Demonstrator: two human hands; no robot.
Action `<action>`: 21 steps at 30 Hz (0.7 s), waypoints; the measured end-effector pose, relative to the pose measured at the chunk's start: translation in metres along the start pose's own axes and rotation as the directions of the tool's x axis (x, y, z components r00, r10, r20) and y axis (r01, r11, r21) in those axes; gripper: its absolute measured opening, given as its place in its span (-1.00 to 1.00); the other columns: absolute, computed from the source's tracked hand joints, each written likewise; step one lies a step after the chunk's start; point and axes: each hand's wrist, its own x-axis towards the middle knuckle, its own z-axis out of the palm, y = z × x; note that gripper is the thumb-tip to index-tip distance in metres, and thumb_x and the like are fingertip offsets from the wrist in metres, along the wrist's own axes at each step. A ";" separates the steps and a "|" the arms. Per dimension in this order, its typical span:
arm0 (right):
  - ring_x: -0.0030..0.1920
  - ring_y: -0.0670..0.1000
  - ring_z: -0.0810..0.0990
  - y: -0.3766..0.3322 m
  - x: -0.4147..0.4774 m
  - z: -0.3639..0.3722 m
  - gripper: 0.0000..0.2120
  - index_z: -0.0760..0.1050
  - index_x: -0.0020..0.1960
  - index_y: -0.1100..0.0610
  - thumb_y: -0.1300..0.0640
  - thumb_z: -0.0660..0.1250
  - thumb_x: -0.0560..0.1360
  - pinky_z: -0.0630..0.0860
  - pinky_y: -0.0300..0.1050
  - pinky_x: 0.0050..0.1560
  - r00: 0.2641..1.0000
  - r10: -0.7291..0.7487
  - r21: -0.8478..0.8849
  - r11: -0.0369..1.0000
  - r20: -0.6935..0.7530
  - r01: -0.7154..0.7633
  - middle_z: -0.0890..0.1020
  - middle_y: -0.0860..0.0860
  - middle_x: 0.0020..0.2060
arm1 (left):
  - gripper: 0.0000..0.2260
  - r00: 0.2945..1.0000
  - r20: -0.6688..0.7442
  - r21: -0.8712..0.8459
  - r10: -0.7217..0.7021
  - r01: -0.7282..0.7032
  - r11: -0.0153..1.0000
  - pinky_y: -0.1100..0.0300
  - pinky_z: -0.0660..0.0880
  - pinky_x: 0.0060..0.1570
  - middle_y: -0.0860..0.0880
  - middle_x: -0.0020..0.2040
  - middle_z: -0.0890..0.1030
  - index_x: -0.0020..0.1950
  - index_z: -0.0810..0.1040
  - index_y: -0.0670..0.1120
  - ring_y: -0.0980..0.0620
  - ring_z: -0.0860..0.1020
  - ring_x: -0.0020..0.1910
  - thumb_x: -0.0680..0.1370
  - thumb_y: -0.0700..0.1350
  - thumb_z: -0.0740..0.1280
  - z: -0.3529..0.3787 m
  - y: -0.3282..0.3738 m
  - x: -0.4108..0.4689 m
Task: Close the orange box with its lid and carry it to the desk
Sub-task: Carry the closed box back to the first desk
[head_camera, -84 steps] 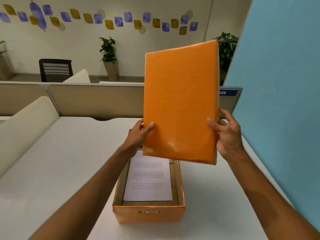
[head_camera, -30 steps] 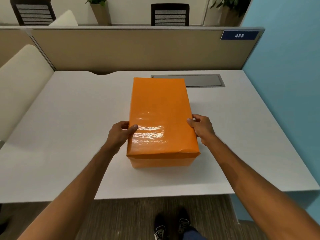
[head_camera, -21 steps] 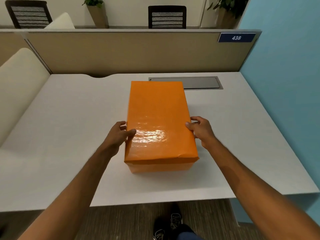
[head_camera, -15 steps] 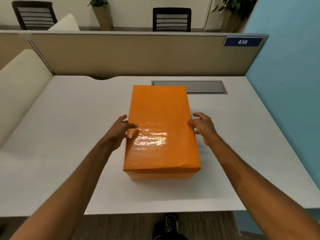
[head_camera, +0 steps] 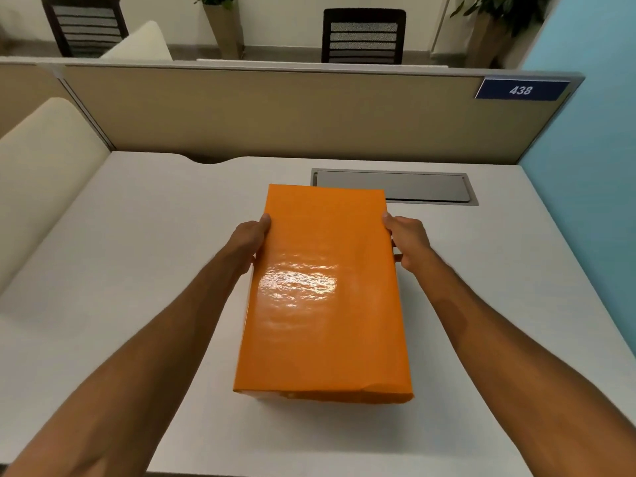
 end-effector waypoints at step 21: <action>0.06 0.09 0.63 0.029 -0.019 -0.019 -0.55 0.44 0.34 0.10 -0.18 0.22 0.60 0.64 0.08 -0.05 0.995 -0.086 -0.113 0.989 0.041 0.090 0.62 0.10 0.12 | -0.46 0.991 -0.025 -0.009 0.128 -0.128 0.992 -0.20 0.34 0.33 -0.11 0.49 0.39 0.54 0.24 -0.03 -0.22 0.40 0.41 0.62 0.18 0.19 -0.008 -0.036 -0.028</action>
